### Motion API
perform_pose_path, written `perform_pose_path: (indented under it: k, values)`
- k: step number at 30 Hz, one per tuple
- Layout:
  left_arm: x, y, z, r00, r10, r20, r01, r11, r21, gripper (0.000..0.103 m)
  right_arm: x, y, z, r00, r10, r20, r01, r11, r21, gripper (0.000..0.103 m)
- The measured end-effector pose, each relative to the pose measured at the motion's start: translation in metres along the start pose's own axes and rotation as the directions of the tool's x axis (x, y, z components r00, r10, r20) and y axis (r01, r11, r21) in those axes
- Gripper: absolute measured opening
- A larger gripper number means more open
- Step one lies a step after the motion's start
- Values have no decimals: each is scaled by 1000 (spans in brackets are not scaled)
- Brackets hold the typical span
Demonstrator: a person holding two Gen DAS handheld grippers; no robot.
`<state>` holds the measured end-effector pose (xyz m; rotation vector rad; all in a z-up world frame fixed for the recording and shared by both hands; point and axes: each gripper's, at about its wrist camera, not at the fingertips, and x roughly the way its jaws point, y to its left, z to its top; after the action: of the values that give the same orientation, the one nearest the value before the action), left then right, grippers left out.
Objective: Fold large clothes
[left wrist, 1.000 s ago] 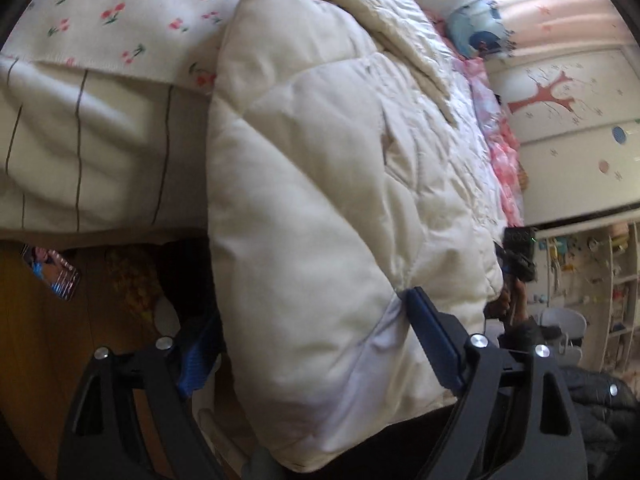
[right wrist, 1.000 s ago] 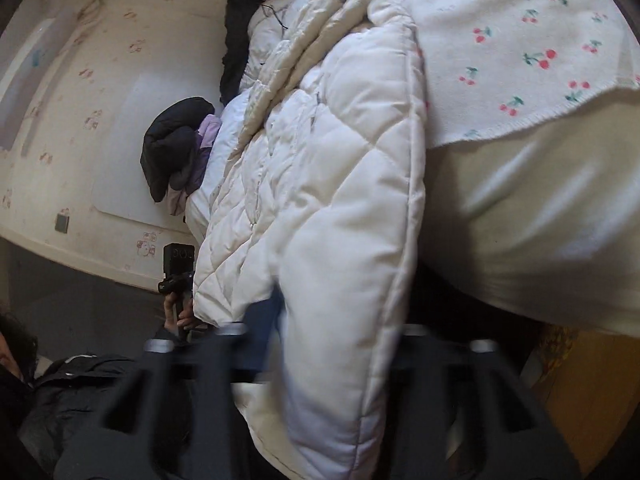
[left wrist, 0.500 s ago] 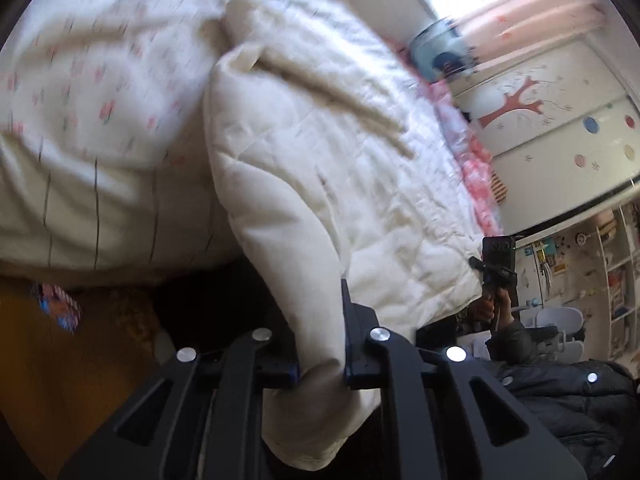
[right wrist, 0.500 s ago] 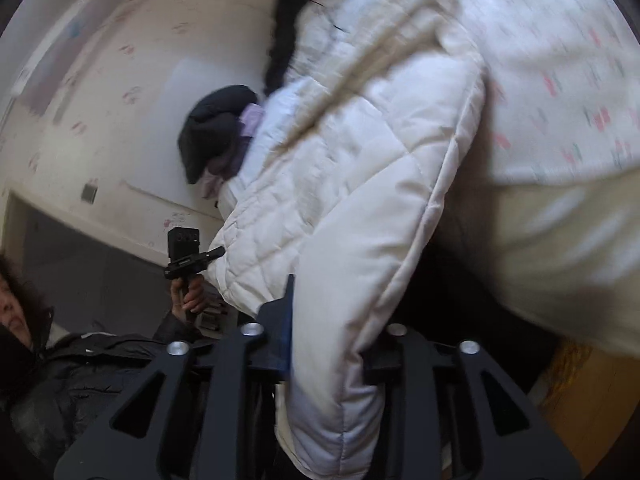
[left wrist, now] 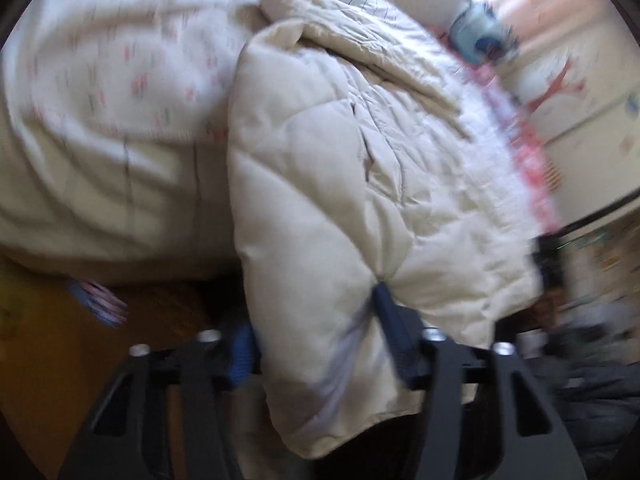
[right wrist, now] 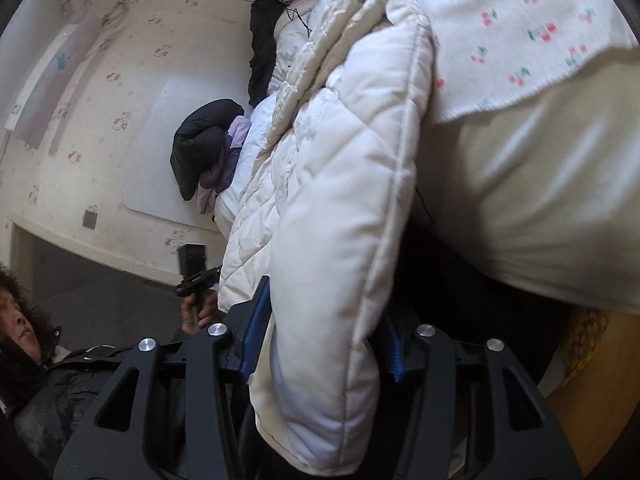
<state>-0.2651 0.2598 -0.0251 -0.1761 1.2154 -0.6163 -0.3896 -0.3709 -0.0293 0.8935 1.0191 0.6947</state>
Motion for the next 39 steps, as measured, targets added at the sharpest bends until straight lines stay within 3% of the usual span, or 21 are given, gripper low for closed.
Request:
perform_pose_path:
  k: [3, 7, 14, 28, 30, 31, 32, 34, 36, 37, 39]
  values:
    - [-1, -38, 4, 979, 202, 26, -204, 969, 137, 44, 2, 8, 2, 1000, -23, 14, 23, 999, -27, 25]
    - [4, -66, -1, 932, 355, 71, -361, 903, 232, 42, 4, 14, 1, 999, -47, 10, 47, 998, -41, 23]
    - [6, -81, -11, 889, 444, 115, -457, 841, 290, 42, 5, 14, 3, 997, -73, -19, 73, 997, -24, 26]
    - [15, -89, -16, 849, 505, 152, -525, 776, 349, 42, 5, 7, 2, 996, -81, -27, 81, 997, 0, 29]
    - [15, -87, -15, 858, 493, 145, -511, 788, 342, 42, 5, 6, 1, 996, -82, -32, 82, 997, 1, 32]
    - [14, -84, -15, 869, 475, 136, -492, 805, 332, 43, 5, 6, 1, 996, -80, -36, 81, 997, 4, 33]
    - [12, -78, -13, 894, 433, 115, -447, 840, 308, 45, 6, 5, 0, 996, -77, -40, 78, 997, 8, 34]
    - [10, -59, -10, 949, 309, 63, -315, 917, 243, 54, 6, 4, -1, 997, -64, -43, 65, 998, 18, 36]
    - [10, -27, -8, 985, 170, 17, -171, 978, 120, 64, 5, 3, -2, 998, -55, -43, 56, 998, 19, 36]
    - [10, -8, -8, 995, 100, 6, -100, 994, 42, 71, 5, 2, -3, 998, -52, -42, 53, 998, 22, 36]
    - [10, 25, -11, 1000, -24, 14, 26, 995, -96, 75, 4, 2, -4, 998, -46, -41, 47, 999, 25, 36]
